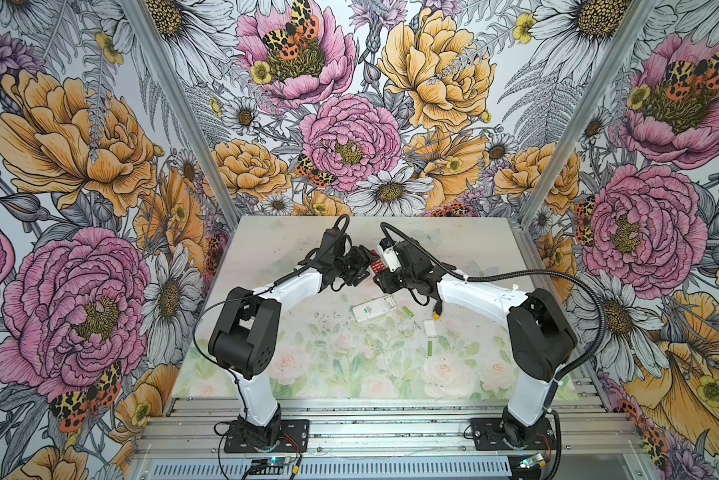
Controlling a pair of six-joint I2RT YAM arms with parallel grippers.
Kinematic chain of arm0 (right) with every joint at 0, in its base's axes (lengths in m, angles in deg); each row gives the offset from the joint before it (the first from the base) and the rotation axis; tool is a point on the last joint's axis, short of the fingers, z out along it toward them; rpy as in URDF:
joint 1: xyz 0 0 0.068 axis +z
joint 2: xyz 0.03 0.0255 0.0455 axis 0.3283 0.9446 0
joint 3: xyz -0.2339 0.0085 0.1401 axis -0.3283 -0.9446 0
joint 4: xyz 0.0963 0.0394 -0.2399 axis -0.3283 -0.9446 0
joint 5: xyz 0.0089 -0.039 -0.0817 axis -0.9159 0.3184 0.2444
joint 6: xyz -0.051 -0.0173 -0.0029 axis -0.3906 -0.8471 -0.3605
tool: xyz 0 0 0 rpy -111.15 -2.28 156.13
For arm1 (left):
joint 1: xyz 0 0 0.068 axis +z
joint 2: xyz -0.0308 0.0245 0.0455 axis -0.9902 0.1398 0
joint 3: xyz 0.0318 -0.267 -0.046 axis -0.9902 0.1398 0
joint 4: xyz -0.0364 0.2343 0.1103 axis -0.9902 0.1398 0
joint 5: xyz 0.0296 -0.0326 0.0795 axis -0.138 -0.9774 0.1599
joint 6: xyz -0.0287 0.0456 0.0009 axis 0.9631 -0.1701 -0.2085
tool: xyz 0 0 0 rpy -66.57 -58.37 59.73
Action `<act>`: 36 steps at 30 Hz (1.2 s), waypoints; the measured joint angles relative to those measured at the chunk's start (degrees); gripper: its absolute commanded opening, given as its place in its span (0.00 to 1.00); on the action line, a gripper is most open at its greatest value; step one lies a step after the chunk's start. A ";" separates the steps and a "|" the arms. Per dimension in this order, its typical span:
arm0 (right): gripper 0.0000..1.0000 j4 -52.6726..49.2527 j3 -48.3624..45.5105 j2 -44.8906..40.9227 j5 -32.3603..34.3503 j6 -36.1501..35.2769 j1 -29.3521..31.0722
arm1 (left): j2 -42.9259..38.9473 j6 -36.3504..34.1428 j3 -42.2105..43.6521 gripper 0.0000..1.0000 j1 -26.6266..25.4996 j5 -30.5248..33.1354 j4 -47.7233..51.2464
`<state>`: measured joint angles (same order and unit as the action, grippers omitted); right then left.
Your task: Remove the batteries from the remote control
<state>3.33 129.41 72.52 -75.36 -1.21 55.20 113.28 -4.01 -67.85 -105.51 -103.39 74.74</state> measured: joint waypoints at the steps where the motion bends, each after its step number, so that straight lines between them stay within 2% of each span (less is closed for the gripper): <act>1: 0.28 0.02 0.00 -0.22 -0.98 0.09 0.00 | 0.13 0.37 0.17 0.50 0.07 -0.02 -1.03; 3: 0.29 0.20 0.00 -0.72 -2.21 0.42 0.00 | 0.28 0.63 0.31 0.41 0.20 -0.04 -2.95; 4: 0.32 0.48 0.00 -1.05 -2.29 0.72 0.00 | 0.28 1.03 0.44 0.36 0.35 -0.04 -3.85; 7: 0.57 1.84 0.00 -2.34 -3.26 3.19 -0.70 | 0.28 1.11 0.92 0.27 1.14 -0.92 -6.86; 10: 0.71 5.18 -1.09 -4.07 -4.76 8.72 -1.66 | 0.26 1.64 1.01 0.25 1.99 -1.49 -10.40; 12: 0.75 9.66 -4.57 -6.93 -5.49 15.65 -2.67 | 0.26 1.81 1.01 0.23 3.15 -1.16 -12.28; 16: 0.75 20.94 -11.50 -12.35 -6.45 33.11 -4.42 | -0.07 3.17 1.01 0.23 6.25 0.22 -16.57; 22: 0.70 42.84 -12.96 -7.26 -9.90 54.14 -4.85 | -0.39 7.19 1.01 0.23 7.74 1.95 -26.29; 26: 0.67 52.46 -12.96 -1.51 -11.78 62.25 -3.72 | -0.39 9.44 1.01 0.23 7.26 2.23 -31.06; 28: 0.61 55.32 -12.94 0.79 -12.26 64.81 -3.30 | -0.42 10.69 1.11 0.23 6.91 2.25 -33.40; 32: 0.54 58.99 -12.87 3.08 -12.79 67.52 -2.97 | -1.07 12.37 2.69 0.23 6.14 2.93 -36.92; 36: 0.53 61.88 -12.79 3.15 -12.59 68.59 -3.13 | -2.16 13.62 5.11 0.23 5.81 3.45 -39.04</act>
<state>65.21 116.62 75.66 -87.95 67.38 52.07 111.11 9.61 -62.73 -99.70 -99.94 35.71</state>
